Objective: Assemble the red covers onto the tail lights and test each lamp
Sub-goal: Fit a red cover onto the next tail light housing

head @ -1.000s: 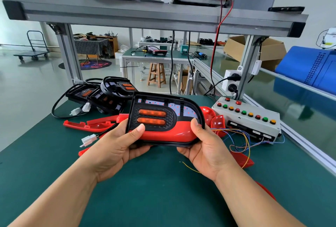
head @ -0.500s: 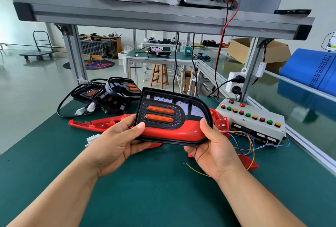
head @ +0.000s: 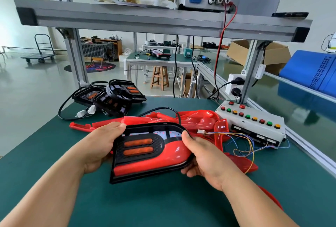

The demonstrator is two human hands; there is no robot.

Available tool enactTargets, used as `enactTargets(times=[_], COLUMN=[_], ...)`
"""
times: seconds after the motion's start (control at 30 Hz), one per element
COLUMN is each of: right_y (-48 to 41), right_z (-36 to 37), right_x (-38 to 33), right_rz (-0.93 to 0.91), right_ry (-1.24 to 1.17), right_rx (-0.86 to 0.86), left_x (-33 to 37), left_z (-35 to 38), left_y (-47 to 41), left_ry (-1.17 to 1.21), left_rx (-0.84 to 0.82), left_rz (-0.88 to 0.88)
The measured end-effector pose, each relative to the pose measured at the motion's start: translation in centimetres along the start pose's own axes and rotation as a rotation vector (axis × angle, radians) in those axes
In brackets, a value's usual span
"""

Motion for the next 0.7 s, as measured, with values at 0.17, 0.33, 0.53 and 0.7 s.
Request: enactTargets(times=[0.17,0.33,0.53,0.7], right_y=[0.5,0.8,0.4,0.1], right_z=[-1.6,-2.6,-2.6,-2.6], right_x=[0.2,0.0,0.5,0.9], right_rz=[0.085,0.089,0.131,0.163], right_ry=[0.161,0.291,0.381,0.345], right_rx=[-0.122,-0.25,-0.272,-0.252], left_x=[0.1,0.6,2.8,3.7], left_z=[-0.1,0.0,0.0,2.9], left_y=[0.5,0.8,-1.5,-6.4], left_ry=[-0.181,-0.345,-0.798,-1.222], left_rx=[-0.045,-0.007,0.235,0.015], left_rz=[-0.043,0.013,0.353,0.306])
Point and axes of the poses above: each hand's wrist, its own y-axis away from the middle knuckle, its own z-axis out of the palm, x = y × z, the point moved 1 cm from there along -y, towards the middle knuckle, and after that the axes turned 12 degrees about y, right-handed, at the moved point
